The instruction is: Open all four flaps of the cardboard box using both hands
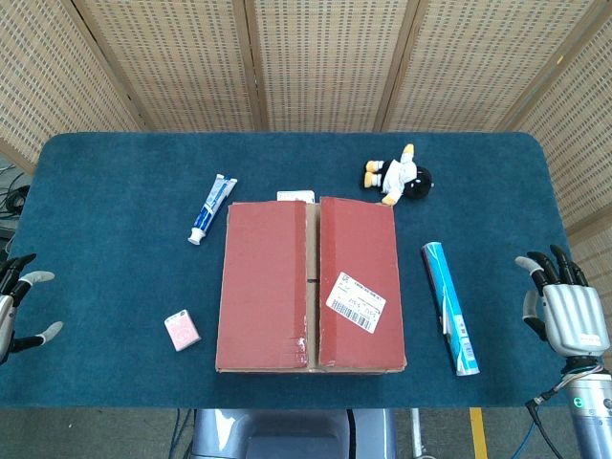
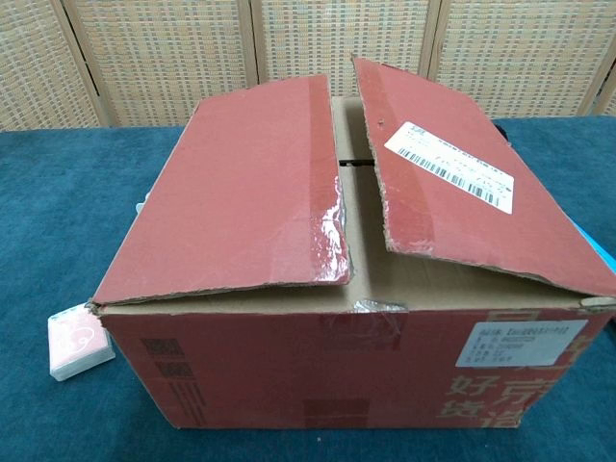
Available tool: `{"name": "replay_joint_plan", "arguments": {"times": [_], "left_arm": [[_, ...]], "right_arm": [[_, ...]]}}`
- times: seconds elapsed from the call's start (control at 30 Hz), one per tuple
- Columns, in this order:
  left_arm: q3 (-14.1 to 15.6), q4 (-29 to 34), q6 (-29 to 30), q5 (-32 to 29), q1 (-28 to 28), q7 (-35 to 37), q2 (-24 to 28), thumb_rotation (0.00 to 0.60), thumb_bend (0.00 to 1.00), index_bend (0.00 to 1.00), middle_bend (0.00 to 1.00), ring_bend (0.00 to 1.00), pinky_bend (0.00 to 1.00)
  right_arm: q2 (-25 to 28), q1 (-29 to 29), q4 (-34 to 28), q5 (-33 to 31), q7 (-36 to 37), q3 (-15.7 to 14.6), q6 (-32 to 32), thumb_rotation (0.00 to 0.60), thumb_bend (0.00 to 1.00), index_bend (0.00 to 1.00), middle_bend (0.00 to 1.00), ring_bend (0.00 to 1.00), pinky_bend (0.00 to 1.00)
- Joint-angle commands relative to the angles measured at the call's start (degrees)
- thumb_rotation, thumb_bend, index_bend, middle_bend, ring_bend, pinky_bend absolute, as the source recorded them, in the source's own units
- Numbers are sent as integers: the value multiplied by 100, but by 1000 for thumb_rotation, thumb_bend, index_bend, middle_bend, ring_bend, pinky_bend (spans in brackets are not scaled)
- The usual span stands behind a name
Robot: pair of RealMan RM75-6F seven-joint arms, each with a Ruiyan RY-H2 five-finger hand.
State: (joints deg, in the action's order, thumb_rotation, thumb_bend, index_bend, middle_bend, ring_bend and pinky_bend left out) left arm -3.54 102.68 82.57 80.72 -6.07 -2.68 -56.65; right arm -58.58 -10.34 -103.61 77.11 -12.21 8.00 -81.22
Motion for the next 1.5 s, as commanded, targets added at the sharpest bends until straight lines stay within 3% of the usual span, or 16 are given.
{"name": "replay_joint_plan", "arguments": {"times": [0.03,0.53,0.87,1.3,1.5], "left_arm": [[3,3,-30,-21,-10,-15,0,600,173,270,113,86,138],[-35,151,-165,-64,-104,-170,148,600,177,271,113,86,138],[-35,270,-360,-164,-214,-382,170,600,179,270,113,86,138],[8,386,-676,-256,-403,-753,128,600,189,271,113,86,138],[39,420,-779,-340,-452,-866,102,600,190,270,113,83,138]], "right_arm": [[2,0,-3,-4,11,2,5,600,775,216,189,0,156],[338,-189,-145,366,732,80,264,600,783,216,189,0,155],[673,-699,-310,873,1687,263,771,600,998,215,195,0,155],[841,-2036,-555,1602,2817,567,2070,600,1000,215,254,0,155],[699,-2626,-575,1565,2953,635,2689,600,1000,234,271,0,155]]}}
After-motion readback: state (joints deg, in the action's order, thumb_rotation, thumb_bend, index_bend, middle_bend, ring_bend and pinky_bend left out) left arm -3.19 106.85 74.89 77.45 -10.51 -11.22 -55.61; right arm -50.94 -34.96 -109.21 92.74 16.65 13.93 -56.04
